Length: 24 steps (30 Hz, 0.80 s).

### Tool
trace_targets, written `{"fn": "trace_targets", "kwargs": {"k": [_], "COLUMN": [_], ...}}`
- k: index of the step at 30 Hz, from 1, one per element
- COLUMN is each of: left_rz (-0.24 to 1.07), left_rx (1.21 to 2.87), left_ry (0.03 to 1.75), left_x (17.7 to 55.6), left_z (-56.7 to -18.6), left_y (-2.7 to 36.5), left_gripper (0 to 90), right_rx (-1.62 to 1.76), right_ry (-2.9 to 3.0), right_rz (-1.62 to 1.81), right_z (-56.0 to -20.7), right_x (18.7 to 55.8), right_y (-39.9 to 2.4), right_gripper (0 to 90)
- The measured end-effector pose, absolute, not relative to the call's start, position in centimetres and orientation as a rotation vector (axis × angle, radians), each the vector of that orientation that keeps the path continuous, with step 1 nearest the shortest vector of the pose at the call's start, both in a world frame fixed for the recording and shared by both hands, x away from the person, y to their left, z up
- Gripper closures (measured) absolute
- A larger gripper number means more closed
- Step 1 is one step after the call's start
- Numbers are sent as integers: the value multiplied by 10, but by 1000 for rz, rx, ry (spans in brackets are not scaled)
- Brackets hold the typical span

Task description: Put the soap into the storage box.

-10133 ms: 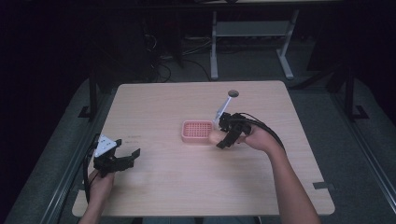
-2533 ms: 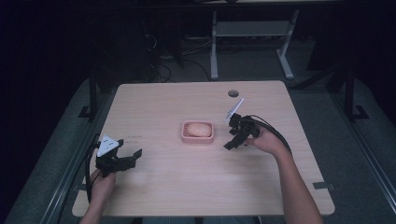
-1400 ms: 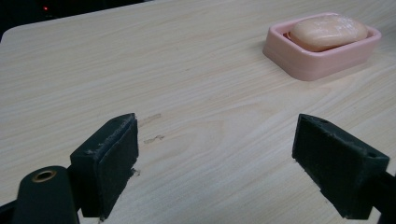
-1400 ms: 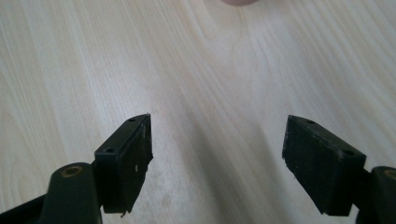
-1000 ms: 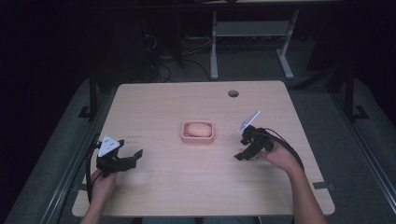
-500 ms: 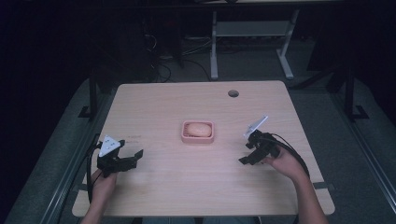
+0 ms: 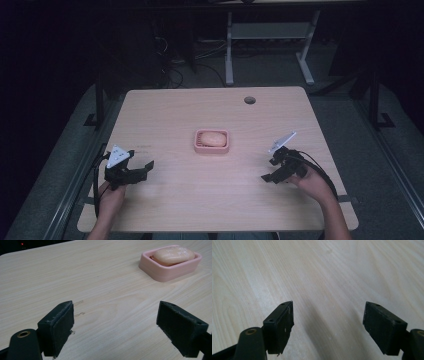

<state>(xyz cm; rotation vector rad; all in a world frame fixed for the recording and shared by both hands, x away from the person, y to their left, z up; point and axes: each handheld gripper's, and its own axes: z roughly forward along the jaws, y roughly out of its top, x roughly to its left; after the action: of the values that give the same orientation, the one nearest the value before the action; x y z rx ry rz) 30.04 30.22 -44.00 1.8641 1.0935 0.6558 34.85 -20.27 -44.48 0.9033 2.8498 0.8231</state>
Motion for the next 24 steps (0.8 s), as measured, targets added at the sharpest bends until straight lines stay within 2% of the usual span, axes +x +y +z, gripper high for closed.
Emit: {"fn": "trace_targets", "kwargs": {"k": [24], "left_rz": [652], "left_rx": [1882], "left_ry": [1083], "left_x": [301], "left_z": [-441], "left_y": [300], "left_gripper": [142], "right_rx": [961], "right_ry": [2719], "right_rz": [906], "right_z": [-453], "right_x": [299], "right_y": [-223], "right_gripper": [246]}}
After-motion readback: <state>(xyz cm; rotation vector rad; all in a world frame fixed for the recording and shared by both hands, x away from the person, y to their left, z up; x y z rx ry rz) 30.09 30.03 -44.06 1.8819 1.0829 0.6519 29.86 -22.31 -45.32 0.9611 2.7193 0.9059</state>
